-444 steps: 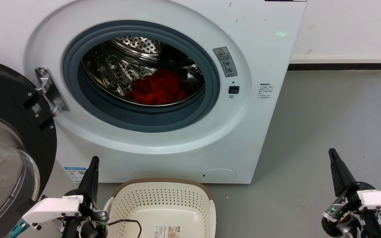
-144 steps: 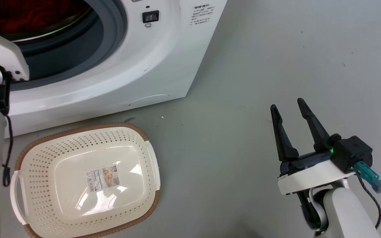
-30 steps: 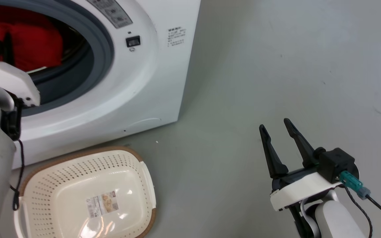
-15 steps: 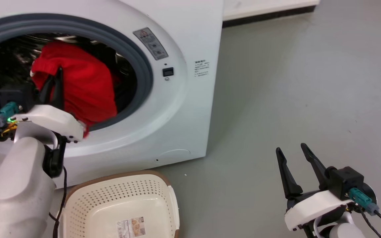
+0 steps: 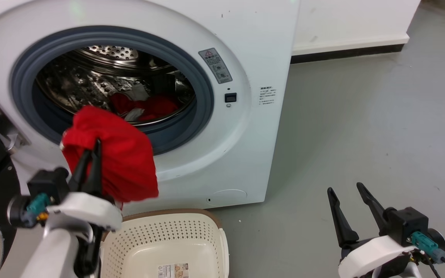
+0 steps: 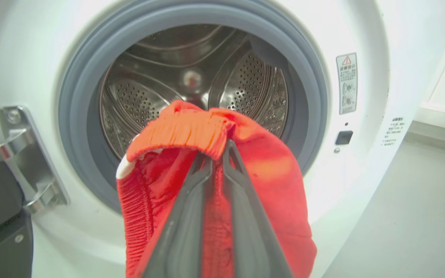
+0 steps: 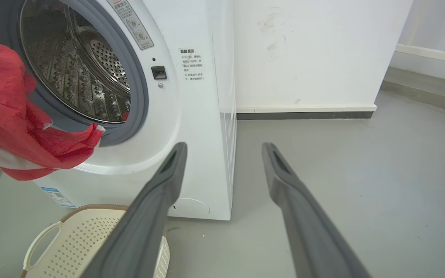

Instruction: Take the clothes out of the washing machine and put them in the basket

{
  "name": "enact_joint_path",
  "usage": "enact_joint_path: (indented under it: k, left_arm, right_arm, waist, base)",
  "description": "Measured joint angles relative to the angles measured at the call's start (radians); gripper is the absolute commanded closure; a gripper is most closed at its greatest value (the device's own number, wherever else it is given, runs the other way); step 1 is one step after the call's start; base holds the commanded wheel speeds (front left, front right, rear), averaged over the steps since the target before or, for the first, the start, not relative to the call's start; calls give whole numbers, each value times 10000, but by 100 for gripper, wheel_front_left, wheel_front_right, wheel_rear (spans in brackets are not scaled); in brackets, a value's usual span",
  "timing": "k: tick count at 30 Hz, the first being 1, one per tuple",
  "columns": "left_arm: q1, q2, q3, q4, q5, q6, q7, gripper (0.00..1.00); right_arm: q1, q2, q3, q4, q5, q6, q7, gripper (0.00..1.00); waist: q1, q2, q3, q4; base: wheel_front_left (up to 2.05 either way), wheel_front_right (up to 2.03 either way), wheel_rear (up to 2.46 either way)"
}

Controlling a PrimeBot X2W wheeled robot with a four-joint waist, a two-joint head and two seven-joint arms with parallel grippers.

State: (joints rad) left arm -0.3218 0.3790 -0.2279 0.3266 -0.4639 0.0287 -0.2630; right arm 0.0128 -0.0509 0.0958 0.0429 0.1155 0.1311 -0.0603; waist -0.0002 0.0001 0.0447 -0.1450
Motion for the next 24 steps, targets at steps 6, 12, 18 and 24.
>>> enact_joint_path:
  k: [6,12,18,24]
  left_arm:
    - [1322,-320,-232,-779,-245,234,188,100]
    - [1913,-606,-447,-485,-416,326,297,100]
    - [1904,-1080,-533,525,-500,234,140,100]
    - [990,-1244,-238,1779,-487,-125,33,100]
  right_arm:
    - [124,0,-13,-259,-19,0,169,0]
    - [-44,-2,84,-456,-33,0,171,0]
    - [-646,-2,236,-504,-23,0,29,0]
    - [-1443,-2,424,-585,-29,0,-199,0]
  waist:
    - [1,0,119,276]
    - [2,0,788,350]
    - [3,0,1794,338]
    - [4,0,3055,309]
  base:
    - [0,0,0]
    - [0,0,0]
    - [0,0,0]
    - [0,0,0]
